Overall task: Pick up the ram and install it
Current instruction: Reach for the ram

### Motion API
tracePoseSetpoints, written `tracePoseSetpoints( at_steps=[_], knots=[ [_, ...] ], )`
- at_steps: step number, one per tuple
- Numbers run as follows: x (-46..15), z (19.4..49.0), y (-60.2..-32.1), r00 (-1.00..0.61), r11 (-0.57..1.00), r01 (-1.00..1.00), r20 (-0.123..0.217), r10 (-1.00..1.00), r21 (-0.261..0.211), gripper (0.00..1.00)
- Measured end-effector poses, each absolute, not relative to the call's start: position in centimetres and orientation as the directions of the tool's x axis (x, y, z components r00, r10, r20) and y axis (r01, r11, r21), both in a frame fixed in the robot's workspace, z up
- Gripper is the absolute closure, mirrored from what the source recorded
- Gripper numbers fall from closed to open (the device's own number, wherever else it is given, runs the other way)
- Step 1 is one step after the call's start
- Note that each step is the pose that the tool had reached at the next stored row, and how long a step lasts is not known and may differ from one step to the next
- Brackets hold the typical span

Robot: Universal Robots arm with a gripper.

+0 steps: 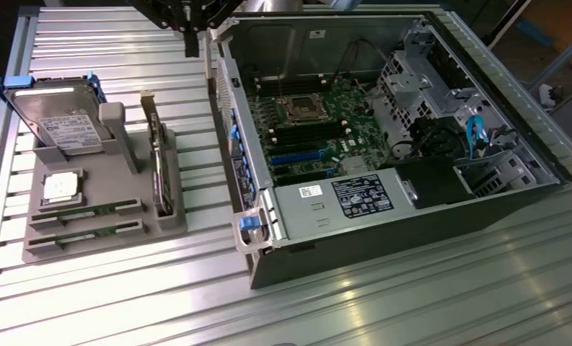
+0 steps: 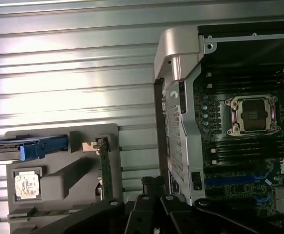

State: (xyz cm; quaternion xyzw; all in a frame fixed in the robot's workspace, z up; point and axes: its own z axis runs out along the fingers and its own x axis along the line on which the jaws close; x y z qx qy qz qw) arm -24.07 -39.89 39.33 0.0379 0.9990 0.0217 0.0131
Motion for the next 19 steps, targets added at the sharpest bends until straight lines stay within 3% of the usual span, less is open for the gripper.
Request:
tracePoseSetpoints(
  at_steps=[19],
  knots=[
    [-28.5,39.3,-39.9,-0.997,0.996,0.075,-0.025,0.076,0.044,0.89]
  ],
)
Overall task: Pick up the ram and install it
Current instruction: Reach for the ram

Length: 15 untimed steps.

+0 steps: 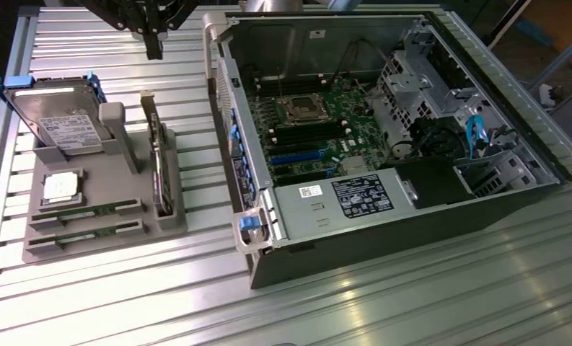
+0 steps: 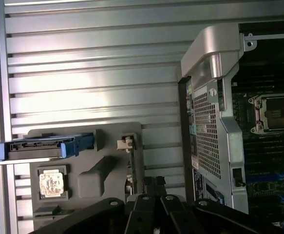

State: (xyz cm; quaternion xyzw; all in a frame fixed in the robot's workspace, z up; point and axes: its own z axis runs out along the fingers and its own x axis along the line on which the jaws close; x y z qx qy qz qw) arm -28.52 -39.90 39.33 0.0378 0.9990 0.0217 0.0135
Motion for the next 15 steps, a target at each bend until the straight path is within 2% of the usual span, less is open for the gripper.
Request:
tracePoseSetpoints(
  at_steps=[15],
  knots=[
    [-33.0,39.3,-39.9,-0.997,0.996,0.075,-0.026,0.076,0.045,0.89]
  ],
)
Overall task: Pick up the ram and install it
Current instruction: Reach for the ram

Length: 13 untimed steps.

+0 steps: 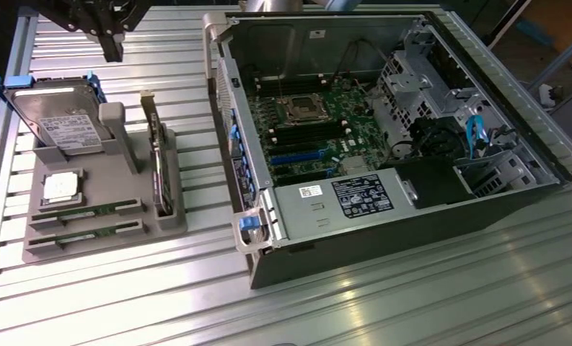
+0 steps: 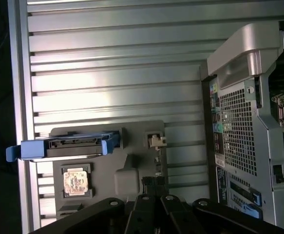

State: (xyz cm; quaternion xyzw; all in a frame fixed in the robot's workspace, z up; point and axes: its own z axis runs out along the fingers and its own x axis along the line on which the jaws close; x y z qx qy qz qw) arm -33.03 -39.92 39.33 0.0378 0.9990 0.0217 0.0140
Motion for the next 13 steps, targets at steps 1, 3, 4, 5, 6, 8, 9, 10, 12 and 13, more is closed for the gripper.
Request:
tracePoseSetpoints(
  at_steps=[1,3,4,5,6,8,9,10,12,13],
  knots=[
    [-33.4,39.3,-39.9,-0.997,0.996,0.075,-0.026,0.076,0.044,0.89],
    [-33.8,39.3,-39.9,-0.997,0.996,0.075,-0.026,0.076,0.045,0.89],
    [-34.0,39.3,-39.9,-0.997,0.996,0.075,-0.026,0.076,0.044,0.89],
    [-34.3,39.3,-39.9,-0.997,0.996,0.075,-0.026,0.076,0.044,0.89],
    [-34.5,39.3,-39.9,-0.997,0.996,0.075,-0.027,0.076,0.044,0.89],
    [-35.1,39.3,-39.9,-0.997,0.996,0.075,-0.027,0.076,0.045,0.89],
    [-35.3,39.3,-39.9,-0.997,0.996,0.075,-0.027,0.076,0.045,0.89],
    [-35.5,39.3,-39.9,-0.997,0.996,0.075,-0.027,0.076,0.045,0.89],
    [-36.1,39.3,-39.9,-0.997,0.996,0.075,-0.027,0.076,0.044,0.89],
    [-36.3,39.3,-39.9,-0.997,0.996,0.075,-0.027,0.076,0.044,0.89]
  ],
)
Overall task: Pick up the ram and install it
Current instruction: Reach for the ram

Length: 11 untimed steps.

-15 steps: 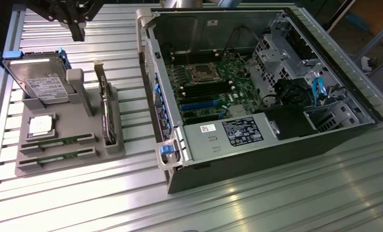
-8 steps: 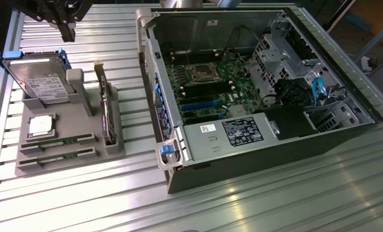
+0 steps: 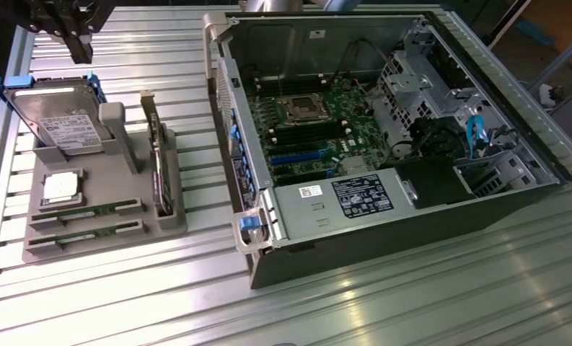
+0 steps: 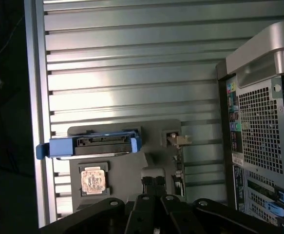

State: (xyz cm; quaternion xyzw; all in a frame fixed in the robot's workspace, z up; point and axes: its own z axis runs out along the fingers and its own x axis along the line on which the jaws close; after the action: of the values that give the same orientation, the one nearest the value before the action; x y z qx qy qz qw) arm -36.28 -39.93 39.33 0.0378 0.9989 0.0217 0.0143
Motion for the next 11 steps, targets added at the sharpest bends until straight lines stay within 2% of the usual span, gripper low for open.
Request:
tracePoseSetpoints(
  at_steps=[11],
  knots=[
    [-37.26,39.33,-39.93,-0.997,0.996,0.075,-0.027,0.076,0.045,0.89]
  ],
)
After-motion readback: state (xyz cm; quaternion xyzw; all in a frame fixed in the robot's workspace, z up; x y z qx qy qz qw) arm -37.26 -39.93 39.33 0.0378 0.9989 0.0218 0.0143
